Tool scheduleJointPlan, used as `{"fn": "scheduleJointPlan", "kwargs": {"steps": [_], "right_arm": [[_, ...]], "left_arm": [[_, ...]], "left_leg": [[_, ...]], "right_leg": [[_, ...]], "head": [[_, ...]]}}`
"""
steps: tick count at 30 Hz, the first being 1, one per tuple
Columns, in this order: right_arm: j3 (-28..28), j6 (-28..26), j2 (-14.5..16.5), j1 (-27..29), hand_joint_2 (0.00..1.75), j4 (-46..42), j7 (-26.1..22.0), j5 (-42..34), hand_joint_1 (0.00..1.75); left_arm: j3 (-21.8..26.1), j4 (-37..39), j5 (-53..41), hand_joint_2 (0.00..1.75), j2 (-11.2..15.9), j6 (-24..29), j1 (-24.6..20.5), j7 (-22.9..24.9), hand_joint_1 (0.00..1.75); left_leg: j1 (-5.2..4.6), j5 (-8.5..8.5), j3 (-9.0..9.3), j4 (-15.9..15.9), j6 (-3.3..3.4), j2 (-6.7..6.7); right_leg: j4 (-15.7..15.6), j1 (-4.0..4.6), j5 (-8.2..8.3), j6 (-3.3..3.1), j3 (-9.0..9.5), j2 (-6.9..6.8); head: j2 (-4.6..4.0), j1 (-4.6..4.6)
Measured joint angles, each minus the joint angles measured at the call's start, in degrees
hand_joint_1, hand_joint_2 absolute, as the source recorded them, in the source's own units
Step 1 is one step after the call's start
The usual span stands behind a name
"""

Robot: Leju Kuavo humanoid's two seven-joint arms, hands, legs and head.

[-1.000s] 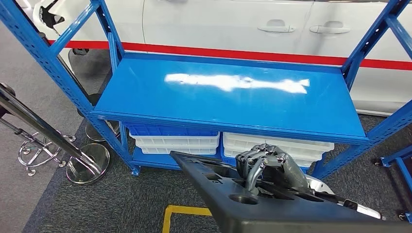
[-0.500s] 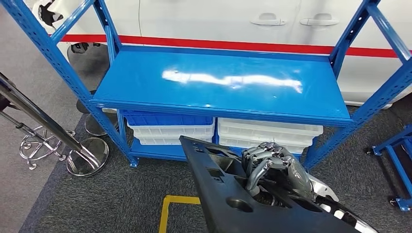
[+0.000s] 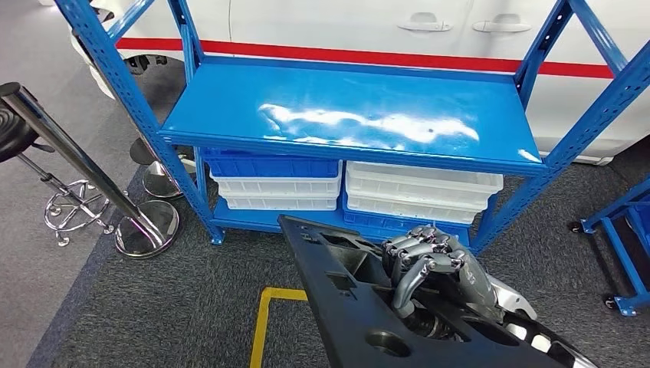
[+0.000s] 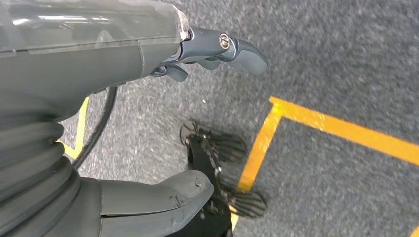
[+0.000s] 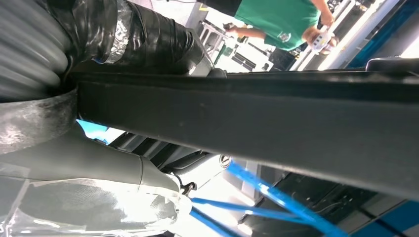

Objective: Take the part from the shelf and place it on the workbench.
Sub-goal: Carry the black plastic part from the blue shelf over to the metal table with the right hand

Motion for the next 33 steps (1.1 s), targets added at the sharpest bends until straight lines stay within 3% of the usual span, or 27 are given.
{"fn": "scheduleJointPlan", "kwargs": {"steps": [1, 2, 4, 5, 6, 7, 9, 10, 12, 14, 20, 22, 23, 25, 26, 27, 28, 30, 31, 33], "right_arm": [[0.0, 0.0, 0.0, 0.0, 1.75, 0.0, 0.0, 0.0, 1.71], [0.0, 0.0, 0.0, 0.1, 1.75, 0.0, 0.0, -0.1, 1.71], [0.0, 0.0, 0.0, 0.1, 1.75, 0.0, -0.1, -0.1, 1.71], [0.0, 0.0, 0.0, 0.2, 1.75, 0.0, -0.1, -0.1, 1.71], [0.0, 0.0, 0.0, 0.2, 1.75, 0.0, -0.2, -0.1, 1.71], [0.0, 0.0, 0.0, 0.2, 1.75, 0.0, -0.2, -0.1, 1.71], [0.0, 0.1, 0.0, 0.2, 1.75, 0.0, -0.3, -0.1, 1.71], [0.0, 0.1, 0.0, 0.2, 1.75, 0.0, -0.4, -0.1, 1.71], [-0.1, 0.2, 0.0, 0.2, 1.75, -0.1, -0.6, -0.1, 1.71], [-0.1, 0.2, 0.0, 0.2, 1.75, -0.2, -0.7, -0.1, 1.71], [-0.1, 0.2, 0.0, 0.2, 1.75, -0.2, -0.7, -0.1, 1.71], [-0.2, 0.2, 0.0, 0.2, 1.75, -0.2, -0.8, 0.0, 1.71], [-0.2, 0.2, 0.0, 0.2, 1.75, -0.3, -0.8, 0.0, 1.71], [-0.2, 0.3, 0.0, 0.3, 1.75, -0.3, -0.8, 0.0, 1.71], [-0.2, 0.3, 0.0, 0.3, 1.75, -0.3, -0.8, 0.0, 1.71], [-0.2, 0.3, 0.0, 0.4, 1.75, -0.3, -0.8, 0.0, 1.71], [-0.2, 0.3, 0.0, 0.4, 1.75, -0.3, -0.8, 0.0, 1.71], [-0.2, 0.2, 0.0, 0.4, 1.75, -0.4, -0.8, 0.0, 1.71], [-0.2, 0.2, 0.0, 0.4, 1.75, -0.4, -0.8, 0.0, 1.71], [-0.2, 0.2, 0.0, 0.4, 1.75, -0.4, -0.8, 0.0, 1.71]], "left_arm": [[0.0, 0.0, 0.0, 1.75, 0.0, 0.0, 0.0, 0.0, 0.00], [0.0, 0.0, 0.0, 1.75, 0.0, 0.0, 0.0, 0.0, 0.00], [0.0, 0.0, -0.1, 1.75, 0.0, 0.0, 0.0, 0.0, 0.00], [0.0, 0.0, -0.1, 1.75, 0.0, 0.0, 0.0, 0.0, 0.00], [0.0, 0.0, -0.1, 1.75, 0.0, 0.0, 0.0, 0.0, 0.00], [0.0, 0.0, -0.1, 1.75, 0.0, 0.0, 0.0, 0.0, 0.00], [0.0, 0.0, -0.2, 1.75, 0.0, 0.0, 0.0, 0.0, 0.00], [0.0, 0.0, -0.3, 1.75, 0.0, 0.0, 0.1, 0.0, 0.00], [0.0, 0.0, -0.5, 1.75, 0.0, 0.0, 0.1, 0.0, 0.00], [0.0, 0.0, -0.6, 1.75, 0.0, -0.1, 0.1, 0.0, 0.00], [0.0, 0.0, -0.6, 1.75, 0.0, -0.1, 0.1, -0.1, 0.00], [0.0, 0.0, -0.6, 1.75, 0.0, -0.1, 0.2, -0.1, 0.00], [0.0, 0.0, -0.6, 1.75, 0.0, -0.1, 0.2, -0.1, 0.00], [0.0, 0.0, -0.7, 1.75, 0.1, -0.1, 0.3, -0.2, 0.00], [0.0, 0.0, -0.7, 1.75, 0.1, -0.1, 0.4, -0.2, 0.00], [0.0, 0.0, -0.7, 1.75, 0.1, -0.1, 0.3, -0.2, 0.00], [0.0, 0.0, -0.7, 1.75, 0.1, -0.1, 0.3, -0.2, 0.00], [0.0, 0.0, -0.7, 1.75, 0.1, -0.1, 0.1, -0.2, 0.00], [0.0, 0.0, -0.7, 1.75, 0.1, -0.1, 0.1, -0.3, 0.00], [0.0, 0.0, -0.7, 1.75, 0.1, -0.1, 0.1, -0.3, 0.00]], "left_leg": [[0.10, 0.82, -0.67, -0.2, 0.46, 0.18], [0.21, 1.67, -1.51, -0.3, 0.88, 0.36], [-0.01, 3.07, -3.62, 0.2, 1.38, 0.58], [-0.08, 3.70, -4.76, 0.6, 1.37, 0.62], [-0.12, 4.26, -5.99, 1.1, 1.32, 0.65], [-0.11, 4.76, -7.26, 1.7, 1.22, 0.68], [-0.08, 5.64, -9.52, 2.9, 0.93, 0.68], [-0.13, 6.03, -10.35, 3.4, 0.72, 0.64], [-0.25, 6.72, -11.10, 3.9, 0.28, 0.54], [-0.30, 7.01, -11.20, 4.0, 0.07, 0.51], [-0.23, 7.53, -11.31, 3.9, -0.15, 0.52], [-0.16, 8.12, -11.55, 3.7, -0.72, 0.43], [-0.04, 6.37, -12.15, 5.0, -1.17, 0.31], [0.54, 1.94, -13.19, 13.6, -2.36, 0.11], [0.78, 0.60, -12.60, 16.7, -2.83, 0.08], [0.99, 0.90, -10.50, 17.1, -3.06, 0.05], [1.02, 1.16, -7.10, 12.9, -2.97, -0.05], [0.81, -0.53, -1.56, 4.6, -2.39, -0.33], [0.63, -1.27, -0.38, 2.4, -1.99, -0.43], [0.54, -0.51, -0.97, 1.4, -1.06, -0.26]], "right_leg": [[0.9, -0.01, -1.49, 0.23, -0.51, 0.15], [3.0, -0.01, -4.17, 0.39, -1.25, 0.29], [10.0, -0.11, -10.39, 0.60, -2.83, 0.41], [13.7, -0.12, -11.88, 0.72, -3.31, 0.41], [16.2, -0.12, -11.68, 0.83, -3.26, 0.41], [17.0, -0.13, -10.18, 0.90, -2.37, 0.41], [12.9, -0.15, -7.26, 0.85, 2.20, 0.40], [8.6, -0.05, -7.32, 0.71, 5.56, 0.40], [1.2, 0.13, -9.41, 0.22, 10.74, 0.39], [-1.2, 0.21, -10.47, -0.05, 12.17, 0.40], [-1.3, 0.34, -10.29, -0.17, 11.96, 0.43], [-1.3, 0.24, -9.36, -0.81, 11.27, 0.33], [-1.4, 0.11, -8.54, -1.39, 10.53, 0.21], [-0.7, -0.18, -5.59, -2.03, 6.33, -0.05], [-0.1, -0.21, -4.21, -2.05, 3.98, -0.05], [0.6, -0.27, -3.04, -1.77, 1.92, -0.05], [0.9, -0.27, -2.53, -1.48, 1.11, -0.03], [1.0, -0.22, -1.38, -0.76, 0.34, -0.08], [0.8, -0.22, -0.72, -0.38, 0.24, -0.12], [0.3, -0.29, 0.29, 0.36, 0.01, -0.08]], "head": [[0.00, 0.01], [0.00, 0.02], [0.00, 0.02], [0.00, 0.02], [0.00, 0.01], [0.00, 0.01], [0.00, 0.01], [0.00, 0.01], [0.00, -0.02], [0.00, -0.04], [0.00, -0.02], [0.00, -0.01], [0.00, -0.01], [0.00, -0.02], [0.00, -0.02], [0.00, -0.03], [0.00, -0.03], [0.00, -0.02], [0.00, -0.02], [0.00, -0.01]]}}
